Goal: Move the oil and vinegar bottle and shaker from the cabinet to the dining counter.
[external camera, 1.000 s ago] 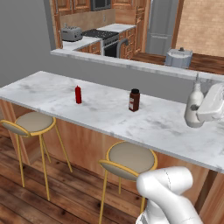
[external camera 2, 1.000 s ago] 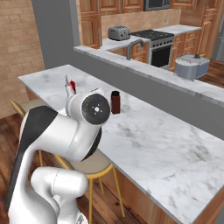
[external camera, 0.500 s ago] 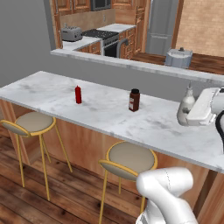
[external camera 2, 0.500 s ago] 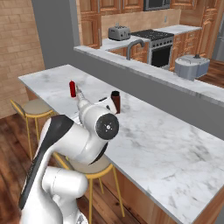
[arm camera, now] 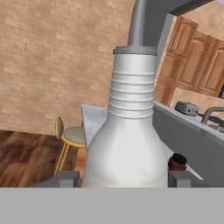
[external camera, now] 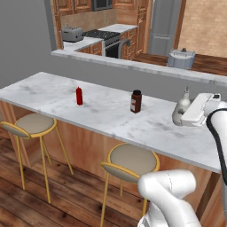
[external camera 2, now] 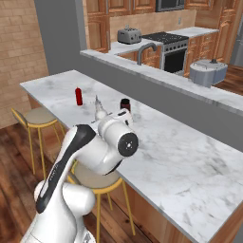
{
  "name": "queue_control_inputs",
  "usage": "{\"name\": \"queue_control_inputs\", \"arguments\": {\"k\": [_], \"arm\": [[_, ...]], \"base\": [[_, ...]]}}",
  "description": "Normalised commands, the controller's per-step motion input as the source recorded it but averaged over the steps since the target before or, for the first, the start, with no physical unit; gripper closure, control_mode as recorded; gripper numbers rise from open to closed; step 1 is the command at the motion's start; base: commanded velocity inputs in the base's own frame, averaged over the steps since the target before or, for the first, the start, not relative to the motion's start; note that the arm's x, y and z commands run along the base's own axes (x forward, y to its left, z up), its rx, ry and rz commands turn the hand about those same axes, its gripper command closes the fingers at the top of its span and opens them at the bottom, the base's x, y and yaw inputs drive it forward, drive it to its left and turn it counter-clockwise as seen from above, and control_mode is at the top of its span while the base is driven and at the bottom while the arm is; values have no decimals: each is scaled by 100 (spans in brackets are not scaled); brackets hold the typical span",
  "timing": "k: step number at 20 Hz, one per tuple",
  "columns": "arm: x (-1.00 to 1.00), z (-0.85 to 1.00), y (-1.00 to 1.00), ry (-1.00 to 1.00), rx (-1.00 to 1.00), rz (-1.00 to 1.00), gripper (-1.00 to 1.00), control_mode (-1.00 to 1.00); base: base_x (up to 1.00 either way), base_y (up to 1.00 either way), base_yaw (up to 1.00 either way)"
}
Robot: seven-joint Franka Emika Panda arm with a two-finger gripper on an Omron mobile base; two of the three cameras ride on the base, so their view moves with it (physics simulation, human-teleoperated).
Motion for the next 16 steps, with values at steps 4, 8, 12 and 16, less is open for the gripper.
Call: {"name": "queue_control_inputs", "arguments": {"k": [4,8,12,16], "arm": [[45,-11,-20,4,10,5,100,-100],[42,-11,-16,3,18,10,100,-100],[41,-20,-8,1,14,13,100,-100],[43,-21,-1,4,5,13,100,-100]], "base": [[0,0,0],[0,0,0],[0,0,0],[0,0,0]]}}
